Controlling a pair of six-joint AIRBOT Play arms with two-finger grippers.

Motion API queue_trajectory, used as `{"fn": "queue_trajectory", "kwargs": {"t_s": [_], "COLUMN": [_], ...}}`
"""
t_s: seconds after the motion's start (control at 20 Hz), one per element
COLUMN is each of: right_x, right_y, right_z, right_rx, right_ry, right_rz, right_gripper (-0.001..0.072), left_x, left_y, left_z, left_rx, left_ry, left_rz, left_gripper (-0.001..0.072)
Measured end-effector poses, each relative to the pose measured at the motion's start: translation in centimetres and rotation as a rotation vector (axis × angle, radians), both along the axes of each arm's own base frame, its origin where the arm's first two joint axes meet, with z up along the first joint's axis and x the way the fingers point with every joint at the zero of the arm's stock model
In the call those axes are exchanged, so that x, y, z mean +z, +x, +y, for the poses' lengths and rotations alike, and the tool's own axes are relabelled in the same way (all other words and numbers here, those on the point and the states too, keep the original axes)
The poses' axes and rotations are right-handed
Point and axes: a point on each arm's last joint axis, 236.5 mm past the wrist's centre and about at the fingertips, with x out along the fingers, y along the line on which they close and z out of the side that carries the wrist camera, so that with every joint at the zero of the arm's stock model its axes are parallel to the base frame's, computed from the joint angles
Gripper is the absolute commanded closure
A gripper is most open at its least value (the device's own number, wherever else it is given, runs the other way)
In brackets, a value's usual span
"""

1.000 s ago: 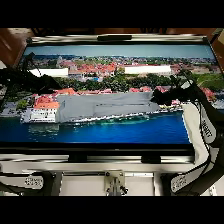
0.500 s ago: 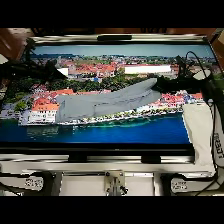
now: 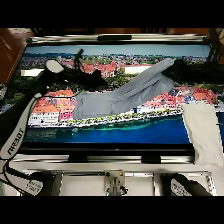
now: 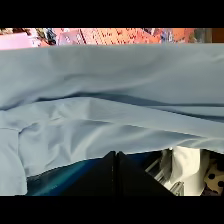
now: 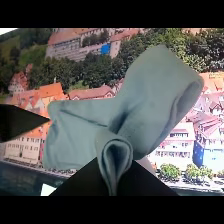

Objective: Fold the shirts.

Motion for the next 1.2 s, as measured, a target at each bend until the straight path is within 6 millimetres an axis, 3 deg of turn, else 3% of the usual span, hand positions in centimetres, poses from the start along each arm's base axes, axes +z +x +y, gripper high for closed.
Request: {"fn": "queue_trajectory", "kwargs": {"t_s": [0.25,0.4,0.6,0.75,0.95,1.1,1.2], "right_x": [2.2,3.0,3.9,4.2,3.6,2.6,1.6], "right_y": [-4.1,-6.2,-9.9,-12.1,-13.2,-12.9,-12.1], "right_z": [-0.3,-0.3,0.2,-0.1,-1.5,-3.0,-3.6], "right_rx": [-0.021,-0.029,-0.021,-0.039,-0.084,-0.119,-0.114], "right_ry": [-0.041,-0.054,-0.057,-0.078,-0.135,-0.192,-0.218], "right_rz": [0.019,0.035,0.078,0.104,0.131,0.157,0.179], "right_gripper": [0.0648,0.0648,0.0647,0.0648,0.0648,0.0648,0.0648], "left_x": [-3.5,-6.5,-7.7,-8.8,-9.6,-7.0,-4.1], "left_y": [-4.9,-8.3,-9.8,-11.6,-12.9,-11.9,-10.4], "left_z": [-8.6,-12.7,-17.5,-20.0,-20.9,-19.3,-16.6], "left_rx": [-0.109,-0.171,-0.126,-0.122,-0.150,-0.185,-0.206], "left_ry": [0.010,0.031,-0.049,-0.086,-0.093,-0.079,-0.037], "left_rz": [0.032,0.071,0.097,0.133,0.153,0.071,-0.030], "left_gripper": [0.0678,0.0678,0.0678,0.0679,0.0680,0.0680,0.0680]}}
